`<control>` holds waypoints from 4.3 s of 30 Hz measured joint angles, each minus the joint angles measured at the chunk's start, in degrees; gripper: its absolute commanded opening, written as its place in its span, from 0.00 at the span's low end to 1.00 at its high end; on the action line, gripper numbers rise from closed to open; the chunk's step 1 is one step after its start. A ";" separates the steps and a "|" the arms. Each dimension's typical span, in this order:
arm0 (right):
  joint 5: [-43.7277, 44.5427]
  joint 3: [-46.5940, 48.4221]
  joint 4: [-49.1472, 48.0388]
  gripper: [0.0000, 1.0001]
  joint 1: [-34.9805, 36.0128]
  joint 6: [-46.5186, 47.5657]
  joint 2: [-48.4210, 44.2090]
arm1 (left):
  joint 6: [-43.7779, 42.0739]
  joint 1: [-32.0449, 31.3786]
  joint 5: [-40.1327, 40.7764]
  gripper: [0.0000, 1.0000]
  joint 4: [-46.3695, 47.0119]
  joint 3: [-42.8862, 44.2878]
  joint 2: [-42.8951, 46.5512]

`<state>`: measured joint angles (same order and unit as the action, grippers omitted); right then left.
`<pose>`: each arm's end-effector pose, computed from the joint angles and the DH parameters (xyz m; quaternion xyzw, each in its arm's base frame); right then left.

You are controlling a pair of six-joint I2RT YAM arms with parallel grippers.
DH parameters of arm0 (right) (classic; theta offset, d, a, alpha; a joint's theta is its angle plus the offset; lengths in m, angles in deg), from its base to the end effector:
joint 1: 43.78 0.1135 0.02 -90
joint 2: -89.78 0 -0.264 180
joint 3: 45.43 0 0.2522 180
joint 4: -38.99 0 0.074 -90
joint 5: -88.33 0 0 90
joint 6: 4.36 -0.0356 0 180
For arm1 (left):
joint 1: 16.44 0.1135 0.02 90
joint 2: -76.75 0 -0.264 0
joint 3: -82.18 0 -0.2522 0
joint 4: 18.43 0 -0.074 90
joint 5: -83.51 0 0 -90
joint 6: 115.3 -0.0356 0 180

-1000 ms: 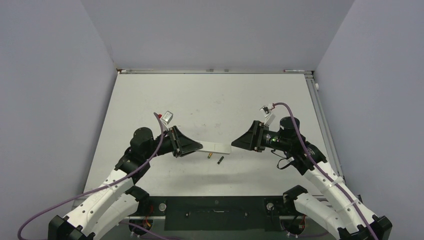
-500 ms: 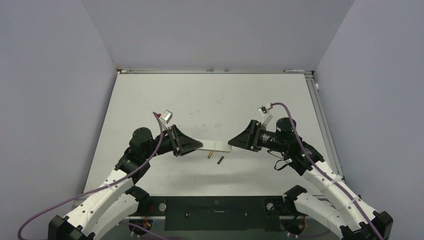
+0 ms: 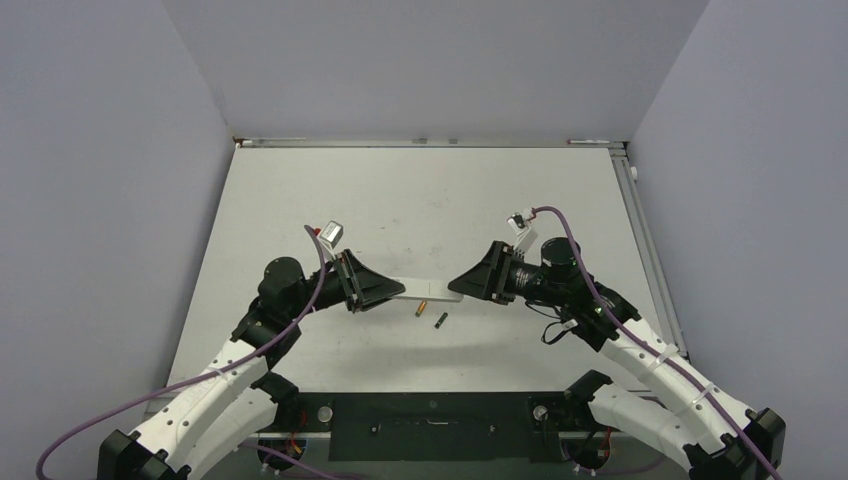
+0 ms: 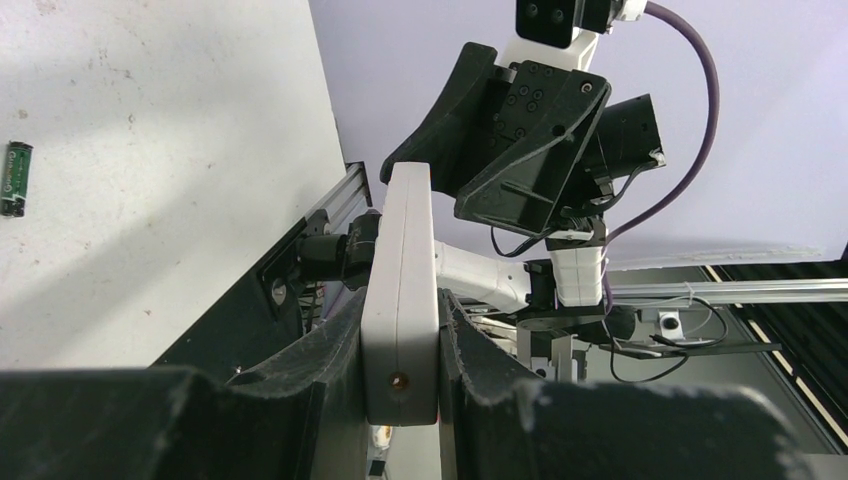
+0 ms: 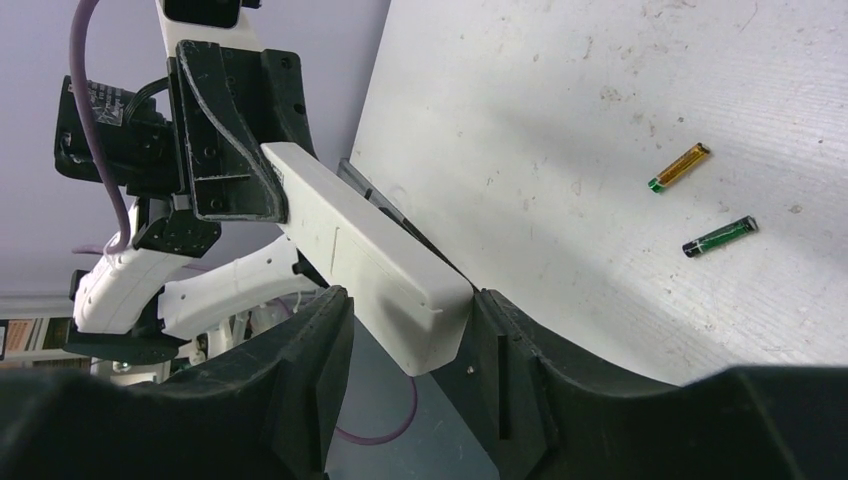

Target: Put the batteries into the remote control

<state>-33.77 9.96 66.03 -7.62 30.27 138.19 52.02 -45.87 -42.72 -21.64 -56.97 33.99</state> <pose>0.1446 0.1291 0.3059 -0.0248 0.8029 0.5527 0.2219 0.1469 -0.1070 0.2752 -0.0929 0.7262 -0.6516 0.1985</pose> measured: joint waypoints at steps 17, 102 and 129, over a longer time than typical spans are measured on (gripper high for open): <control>0.98 -0.39 -1.92 0.09 1.20 -2.38 0.20 | 1.88 0.39 -1.36 0.00 3.48 -1.05 0.20; 8.07 4.02 13.05 0.35 1.90 3.96 -4.28 | -2.38 2.64 -5.22 0.00 0.37 1.22 -3.02; 5.81 2.82 5.64 0.09 1.64 0.46 -2.45 | 1.95 3.04 -6.40 0.00 6.40 0.15 -3.54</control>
<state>-27.96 12.78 71.67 -5.98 30.73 135.74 53.96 -42.83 -49.13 -15.24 -56.82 30.45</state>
